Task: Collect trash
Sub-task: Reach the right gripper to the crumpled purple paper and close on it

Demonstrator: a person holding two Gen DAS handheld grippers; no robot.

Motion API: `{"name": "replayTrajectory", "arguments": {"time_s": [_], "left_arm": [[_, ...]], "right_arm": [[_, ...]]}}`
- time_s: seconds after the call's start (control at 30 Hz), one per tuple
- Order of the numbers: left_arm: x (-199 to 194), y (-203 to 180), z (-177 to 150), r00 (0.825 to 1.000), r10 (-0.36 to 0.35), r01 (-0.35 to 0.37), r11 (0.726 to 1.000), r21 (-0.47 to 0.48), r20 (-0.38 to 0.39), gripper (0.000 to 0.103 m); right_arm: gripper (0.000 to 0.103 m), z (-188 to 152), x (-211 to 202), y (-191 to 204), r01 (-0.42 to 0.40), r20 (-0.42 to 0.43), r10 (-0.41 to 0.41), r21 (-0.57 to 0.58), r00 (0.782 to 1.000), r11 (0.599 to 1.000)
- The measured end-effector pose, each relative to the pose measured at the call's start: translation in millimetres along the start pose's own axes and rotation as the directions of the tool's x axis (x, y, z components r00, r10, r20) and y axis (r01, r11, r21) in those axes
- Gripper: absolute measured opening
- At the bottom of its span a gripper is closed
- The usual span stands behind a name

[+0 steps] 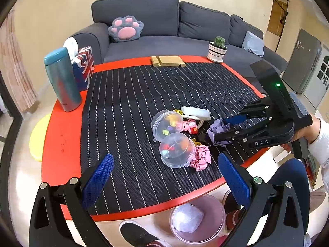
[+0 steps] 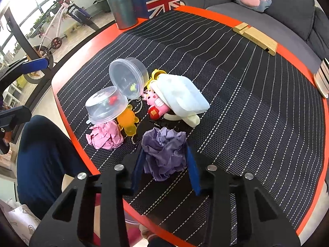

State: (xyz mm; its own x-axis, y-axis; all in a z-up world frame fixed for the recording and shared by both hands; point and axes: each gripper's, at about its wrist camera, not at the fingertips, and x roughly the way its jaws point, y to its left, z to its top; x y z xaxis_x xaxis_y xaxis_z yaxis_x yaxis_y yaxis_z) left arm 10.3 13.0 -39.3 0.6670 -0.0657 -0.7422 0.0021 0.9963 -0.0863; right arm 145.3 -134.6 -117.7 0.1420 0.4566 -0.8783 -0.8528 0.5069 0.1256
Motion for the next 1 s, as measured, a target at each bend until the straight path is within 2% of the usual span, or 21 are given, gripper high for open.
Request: {"name": "replayTrajectory", "arguments": {"time_s": [0.33,0.6,0.8,1.0], "left_arm": [[8.1,-2.0,6.3,1.000,0.004,-0.004,1.000,-0.003,-0.013,0.097],[30.1,6.7,18.5,0.995,-0.066,0.059,0.994,-0.086,-0.073,0.097],[54.7,16.9,23.6,0.981,-0.131,0.104,0.976,-0.190,-0.140,0.097],[79.2,21.7,20.3,0.957,-0.207,0.145,0.948,-0.283,-0.203,0.097]], "right_arm": [[0.033,-4.2,-24.7,-1.2,-0.003,0.080,-0.002,0.065,0.997,0.998],[0.033,-9.0,-51.4,-4.0,-0.018,0.138,0.001,0.121,0.990,0.993],[0.033,-16.3,-62.0,-7.7,-0.006,0.153,-0.014,0.135,0.988,0.991],[0.033,-21.3,-66.4,-13.3,-0.003,0.162,-0.021,0.149,0.987,0.989]]}}
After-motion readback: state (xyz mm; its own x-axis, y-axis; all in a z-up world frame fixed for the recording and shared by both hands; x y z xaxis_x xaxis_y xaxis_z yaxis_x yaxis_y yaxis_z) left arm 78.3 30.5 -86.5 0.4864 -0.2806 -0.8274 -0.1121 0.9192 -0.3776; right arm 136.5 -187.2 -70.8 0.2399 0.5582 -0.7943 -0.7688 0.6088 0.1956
